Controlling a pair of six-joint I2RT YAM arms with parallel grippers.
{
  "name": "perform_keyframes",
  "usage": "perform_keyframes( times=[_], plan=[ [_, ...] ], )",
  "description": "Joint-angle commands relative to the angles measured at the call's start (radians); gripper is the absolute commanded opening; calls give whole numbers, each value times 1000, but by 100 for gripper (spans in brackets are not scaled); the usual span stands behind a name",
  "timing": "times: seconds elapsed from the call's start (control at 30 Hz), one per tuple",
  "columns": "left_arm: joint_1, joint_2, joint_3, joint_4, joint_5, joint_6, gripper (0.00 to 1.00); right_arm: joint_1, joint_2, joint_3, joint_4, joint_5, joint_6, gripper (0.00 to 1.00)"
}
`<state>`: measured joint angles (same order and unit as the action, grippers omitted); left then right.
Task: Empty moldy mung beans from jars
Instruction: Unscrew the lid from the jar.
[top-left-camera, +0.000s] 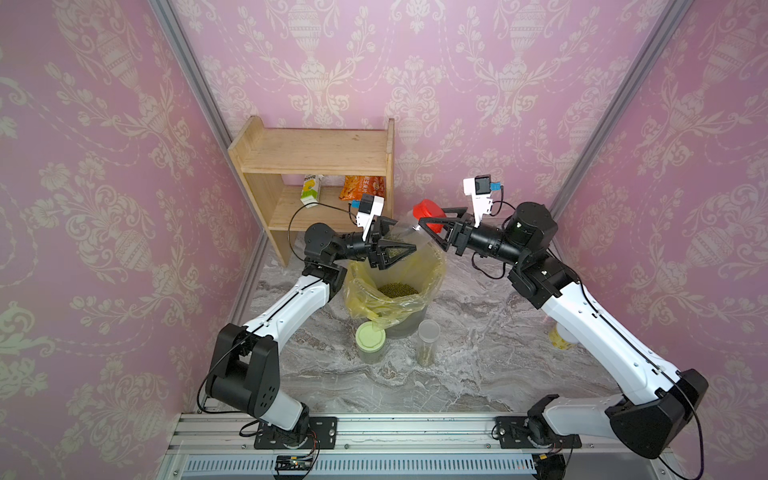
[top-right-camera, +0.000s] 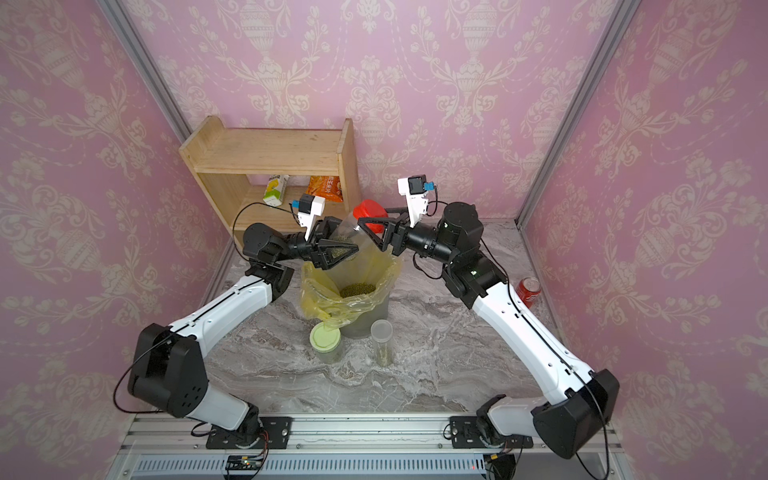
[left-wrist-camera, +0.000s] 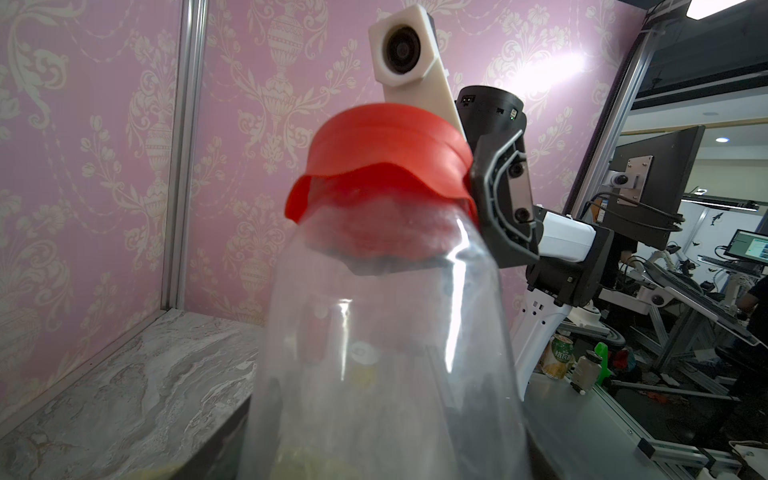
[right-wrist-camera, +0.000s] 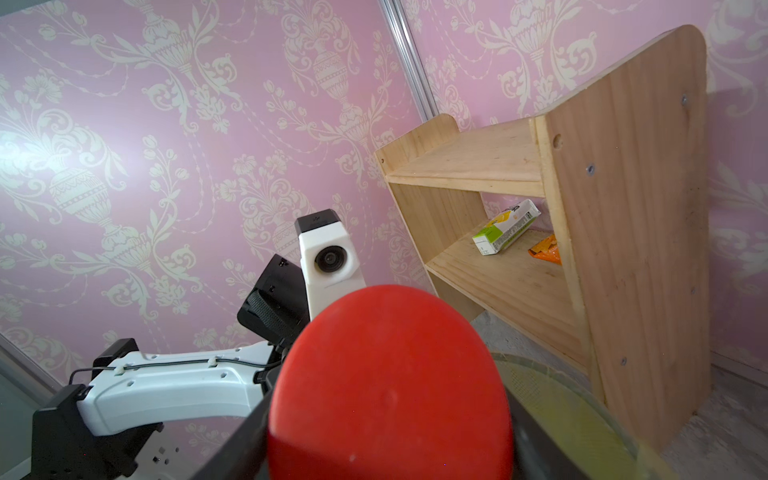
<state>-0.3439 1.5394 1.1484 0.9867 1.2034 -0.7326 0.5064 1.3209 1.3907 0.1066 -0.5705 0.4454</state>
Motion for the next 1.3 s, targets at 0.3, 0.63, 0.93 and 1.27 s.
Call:
perform_keyframes(
  times=[0.3, 0.63, 0.93, 1.27],
  plan=[
    [7, 11, 48, -119, -26, -28, 27, 12, 7, 61, -94, -182, -158, 61],
    [8, -51, 55, -364, -111, 139, 25, -20, 19, 76, -108, -177, -157, 70],
    [-8, -54, 33, -317, -121, 129, 25, -22, 44, 84, -110, -124, -122, 100],
    [-8, -117, 8, -433, -216, 267, 25, -27, 34, 73, -102, -9, -13, 100]
  ],
)
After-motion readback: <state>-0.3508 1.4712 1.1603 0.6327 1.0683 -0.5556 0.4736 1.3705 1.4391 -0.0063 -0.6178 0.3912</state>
